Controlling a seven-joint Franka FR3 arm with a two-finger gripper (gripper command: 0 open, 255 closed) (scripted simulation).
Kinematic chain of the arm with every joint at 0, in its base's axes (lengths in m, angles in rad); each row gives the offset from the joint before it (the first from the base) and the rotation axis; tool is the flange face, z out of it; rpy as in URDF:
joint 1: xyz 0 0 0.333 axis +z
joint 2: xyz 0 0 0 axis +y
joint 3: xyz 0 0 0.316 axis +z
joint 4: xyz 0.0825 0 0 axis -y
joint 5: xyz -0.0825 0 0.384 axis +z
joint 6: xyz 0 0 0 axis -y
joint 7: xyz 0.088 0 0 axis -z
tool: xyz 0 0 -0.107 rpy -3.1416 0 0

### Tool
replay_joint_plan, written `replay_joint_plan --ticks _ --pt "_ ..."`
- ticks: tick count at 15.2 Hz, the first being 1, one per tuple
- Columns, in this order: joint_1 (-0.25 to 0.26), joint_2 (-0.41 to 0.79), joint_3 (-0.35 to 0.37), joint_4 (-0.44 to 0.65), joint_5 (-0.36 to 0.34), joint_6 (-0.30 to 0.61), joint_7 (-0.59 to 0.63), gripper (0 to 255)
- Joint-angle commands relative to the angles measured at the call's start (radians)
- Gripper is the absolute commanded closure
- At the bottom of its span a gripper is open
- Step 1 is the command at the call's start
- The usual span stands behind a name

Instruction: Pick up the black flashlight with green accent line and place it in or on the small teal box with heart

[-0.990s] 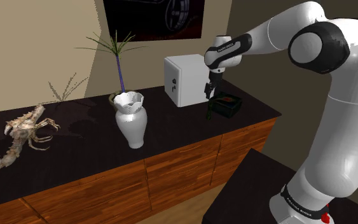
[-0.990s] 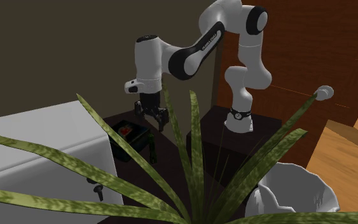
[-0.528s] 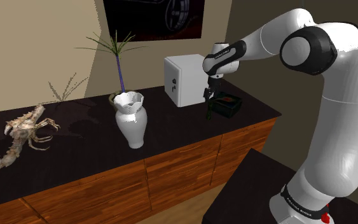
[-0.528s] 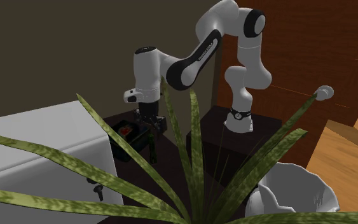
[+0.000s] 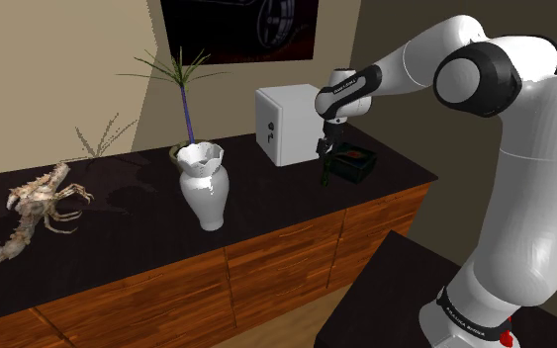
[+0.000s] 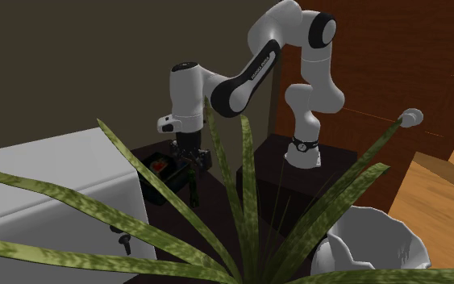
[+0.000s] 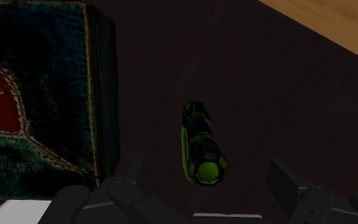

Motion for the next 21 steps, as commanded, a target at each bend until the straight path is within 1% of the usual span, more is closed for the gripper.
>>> replay_joint_plan --ticks 1,10,21 --pt "0.000 0.000 0.000 0.000 0.000 0.000 0.000 255" --pt "0.000 0.000 0.000 0.000 0.000 0.000 0.000 255" --pt "0.006 -0.065 -0.009 0.067 -0.026 -0.128 0.016 255"
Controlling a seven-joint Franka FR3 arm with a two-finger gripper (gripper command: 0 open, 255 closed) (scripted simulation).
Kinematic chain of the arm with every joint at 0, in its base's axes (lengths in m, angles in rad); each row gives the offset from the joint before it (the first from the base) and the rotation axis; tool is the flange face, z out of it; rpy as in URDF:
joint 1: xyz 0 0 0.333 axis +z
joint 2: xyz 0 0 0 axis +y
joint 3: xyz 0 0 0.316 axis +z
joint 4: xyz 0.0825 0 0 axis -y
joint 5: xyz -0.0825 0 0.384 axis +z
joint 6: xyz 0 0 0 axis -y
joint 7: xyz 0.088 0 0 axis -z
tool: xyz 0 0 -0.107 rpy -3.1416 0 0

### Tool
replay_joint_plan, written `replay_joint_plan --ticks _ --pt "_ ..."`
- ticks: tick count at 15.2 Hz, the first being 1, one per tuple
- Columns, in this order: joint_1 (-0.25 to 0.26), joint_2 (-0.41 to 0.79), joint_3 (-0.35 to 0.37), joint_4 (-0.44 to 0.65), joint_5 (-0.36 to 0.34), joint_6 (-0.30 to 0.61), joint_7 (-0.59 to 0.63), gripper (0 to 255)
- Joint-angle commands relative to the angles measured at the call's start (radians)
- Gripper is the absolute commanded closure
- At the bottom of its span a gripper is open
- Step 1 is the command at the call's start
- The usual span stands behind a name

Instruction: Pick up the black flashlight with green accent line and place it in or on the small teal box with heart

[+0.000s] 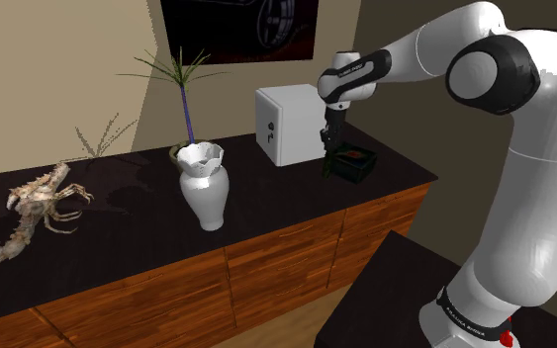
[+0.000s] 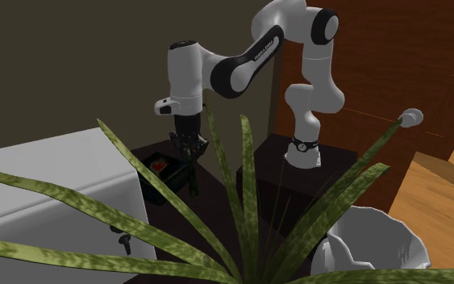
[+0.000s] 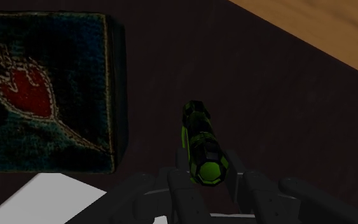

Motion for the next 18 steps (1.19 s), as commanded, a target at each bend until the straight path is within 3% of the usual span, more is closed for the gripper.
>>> replay_joint_plan --ticks 1,18 --pt "0.000 -0.009 -0.001 0.017 -0.003 -0.026 0.001 255" --pt "0.002 -0.060 -0.007 0.182 -0.023 -0.239 0.014 255"
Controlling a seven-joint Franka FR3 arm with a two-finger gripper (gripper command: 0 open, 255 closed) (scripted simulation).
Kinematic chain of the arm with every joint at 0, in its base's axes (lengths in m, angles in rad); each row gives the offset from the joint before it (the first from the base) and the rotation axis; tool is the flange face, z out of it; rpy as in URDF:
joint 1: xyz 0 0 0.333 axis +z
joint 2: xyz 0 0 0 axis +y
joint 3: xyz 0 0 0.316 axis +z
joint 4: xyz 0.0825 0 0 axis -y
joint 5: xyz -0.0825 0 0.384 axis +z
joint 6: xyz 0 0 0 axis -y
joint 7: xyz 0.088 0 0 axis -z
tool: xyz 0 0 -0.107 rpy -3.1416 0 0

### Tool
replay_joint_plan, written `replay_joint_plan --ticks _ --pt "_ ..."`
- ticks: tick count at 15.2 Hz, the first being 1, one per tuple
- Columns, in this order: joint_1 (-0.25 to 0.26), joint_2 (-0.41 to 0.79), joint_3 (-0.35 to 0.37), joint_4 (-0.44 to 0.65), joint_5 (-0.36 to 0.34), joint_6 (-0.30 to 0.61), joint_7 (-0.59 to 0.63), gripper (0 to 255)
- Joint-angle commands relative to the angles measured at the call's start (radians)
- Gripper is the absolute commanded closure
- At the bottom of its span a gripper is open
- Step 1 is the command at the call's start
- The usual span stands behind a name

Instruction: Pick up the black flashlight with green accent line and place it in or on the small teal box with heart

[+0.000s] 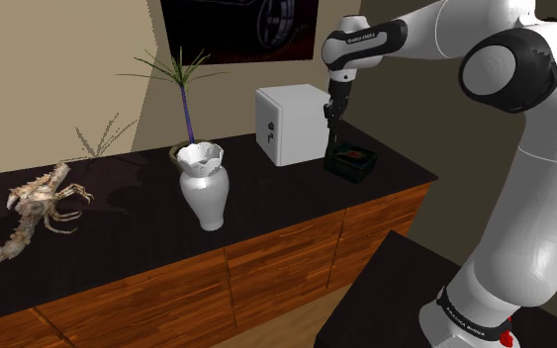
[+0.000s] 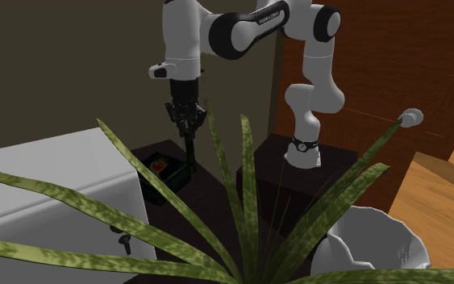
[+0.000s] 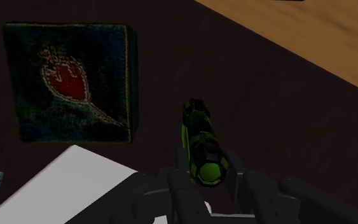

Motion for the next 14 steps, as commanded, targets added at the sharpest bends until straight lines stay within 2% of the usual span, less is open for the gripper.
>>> replay_joint_plan --ticks 1,4,9,14 --pt "-0.001 -0.003 -0.001 0.024 -0.001 -0.028 0.000 255" --pt "-0.001 -0.005 -0.001 0.051 -0.002 -0.056 0.000 255" --pt "-0.080 0.079 -0.039 0.215 0.034 -0.142 -0.110 255" --pt "-0.180 0.201 -0.065 0.441 0.084 -0.254 -0.214 255"
